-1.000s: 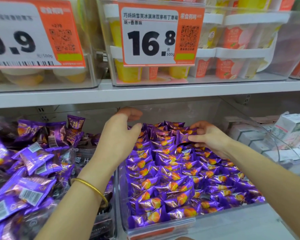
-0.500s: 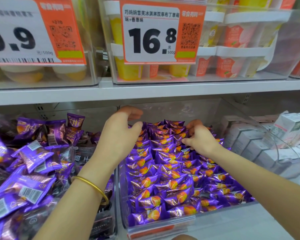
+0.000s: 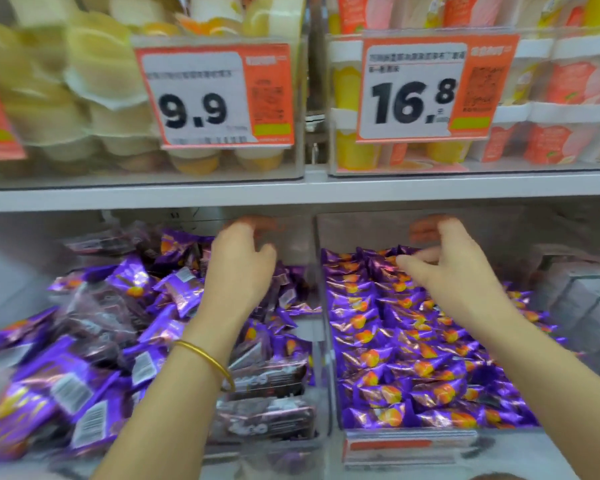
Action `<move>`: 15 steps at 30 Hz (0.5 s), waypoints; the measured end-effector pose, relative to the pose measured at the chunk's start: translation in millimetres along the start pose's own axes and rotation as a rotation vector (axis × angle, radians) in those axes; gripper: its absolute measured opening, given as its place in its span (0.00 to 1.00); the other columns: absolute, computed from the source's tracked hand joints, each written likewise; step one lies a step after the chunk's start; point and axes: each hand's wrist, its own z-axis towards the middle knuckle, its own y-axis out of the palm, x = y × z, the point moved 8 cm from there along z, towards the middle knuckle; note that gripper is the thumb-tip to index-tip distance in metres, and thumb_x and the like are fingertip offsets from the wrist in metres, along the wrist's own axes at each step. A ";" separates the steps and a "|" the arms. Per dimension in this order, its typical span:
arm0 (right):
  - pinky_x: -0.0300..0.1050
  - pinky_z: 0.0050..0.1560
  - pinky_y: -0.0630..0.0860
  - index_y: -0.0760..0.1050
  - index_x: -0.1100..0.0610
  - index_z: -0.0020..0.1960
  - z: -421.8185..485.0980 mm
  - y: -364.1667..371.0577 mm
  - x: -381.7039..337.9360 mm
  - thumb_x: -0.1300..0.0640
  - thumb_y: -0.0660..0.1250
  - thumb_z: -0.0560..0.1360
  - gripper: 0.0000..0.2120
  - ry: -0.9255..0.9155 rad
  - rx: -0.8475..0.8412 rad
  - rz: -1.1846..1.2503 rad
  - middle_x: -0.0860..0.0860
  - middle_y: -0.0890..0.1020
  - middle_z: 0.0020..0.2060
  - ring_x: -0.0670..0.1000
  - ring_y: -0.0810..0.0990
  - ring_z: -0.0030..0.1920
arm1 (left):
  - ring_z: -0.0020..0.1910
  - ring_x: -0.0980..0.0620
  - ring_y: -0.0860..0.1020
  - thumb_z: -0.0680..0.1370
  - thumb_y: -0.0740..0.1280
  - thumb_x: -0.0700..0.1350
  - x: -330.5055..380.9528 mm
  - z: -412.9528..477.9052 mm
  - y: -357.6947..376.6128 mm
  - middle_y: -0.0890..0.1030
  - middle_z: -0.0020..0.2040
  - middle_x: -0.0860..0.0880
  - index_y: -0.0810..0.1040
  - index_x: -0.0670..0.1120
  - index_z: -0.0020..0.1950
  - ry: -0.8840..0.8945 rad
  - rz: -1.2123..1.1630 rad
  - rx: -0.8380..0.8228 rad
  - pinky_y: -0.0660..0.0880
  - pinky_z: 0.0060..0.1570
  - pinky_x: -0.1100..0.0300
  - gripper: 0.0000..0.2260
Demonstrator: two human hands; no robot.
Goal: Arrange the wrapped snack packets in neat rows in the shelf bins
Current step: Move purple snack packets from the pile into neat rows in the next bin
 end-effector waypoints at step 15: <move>0.49 0.44 0.77 0.72 0.47 0.47 -23.3 72.6 -42.9 0.66 0.64 0.74 0.14 -0.008 -0.060 0.418 0.48 0.79 0.45 0.53 0.80 0.41 | 0.61 0.41 0.72 0.68 0.73 0.58 -57.8 44.5 19.3 0.63 0.66 0.43 0.58 0.47 0.71 0.081 0.961 -0.376 0.71 0.53 0.50 0.38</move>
